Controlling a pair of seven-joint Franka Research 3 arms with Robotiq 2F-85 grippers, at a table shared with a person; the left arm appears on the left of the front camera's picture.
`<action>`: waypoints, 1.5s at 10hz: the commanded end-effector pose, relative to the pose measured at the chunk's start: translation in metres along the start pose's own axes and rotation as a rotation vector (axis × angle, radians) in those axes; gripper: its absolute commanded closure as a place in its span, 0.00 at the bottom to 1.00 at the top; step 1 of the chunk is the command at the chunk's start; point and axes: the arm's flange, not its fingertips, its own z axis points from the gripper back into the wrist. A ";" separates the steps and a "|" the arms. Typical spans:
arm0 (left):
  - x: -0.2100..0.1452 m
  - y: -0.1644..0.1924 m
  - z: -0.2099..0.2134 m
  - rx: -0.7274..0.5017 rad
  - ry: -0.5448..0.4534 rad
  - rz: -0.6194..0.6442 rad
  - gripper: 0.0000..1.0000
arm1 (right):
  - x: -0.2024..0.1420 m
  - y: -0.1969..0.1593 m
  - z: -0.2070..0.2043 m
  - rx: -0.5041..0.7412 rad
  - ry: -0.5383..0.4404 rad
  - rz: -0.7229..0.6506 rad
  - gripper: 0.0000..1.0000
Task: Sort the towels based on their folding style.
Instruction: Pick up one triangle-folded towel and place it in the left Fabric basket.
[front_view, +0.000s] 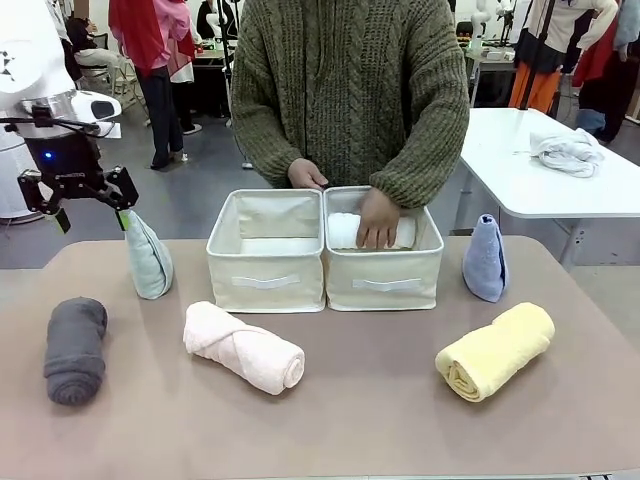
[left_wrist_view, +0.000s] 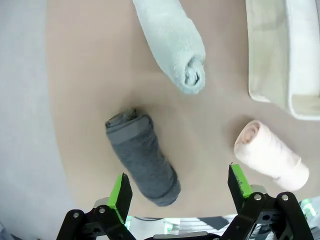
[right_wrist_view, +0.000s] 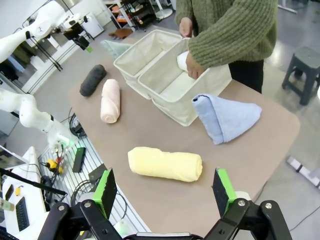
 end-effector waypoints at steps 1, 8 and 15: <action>0.023 -0.022 0.001 0.055 -0.044 0.049 0.00 | 0.000 0.000 0.000 0.010 -0.009 0.018 0.00; 0.092 -0.047 -0.040 0.128 0.057 0.137 0.00 | 0.000 0.000 0.000 0.010 -0.009 0.018 0.00; 0.095 -0.041 -0.057 0.114 0.078 0.120 0.60 | 0.000 0.000 0.000 0.010 -0.009 0.018 0.00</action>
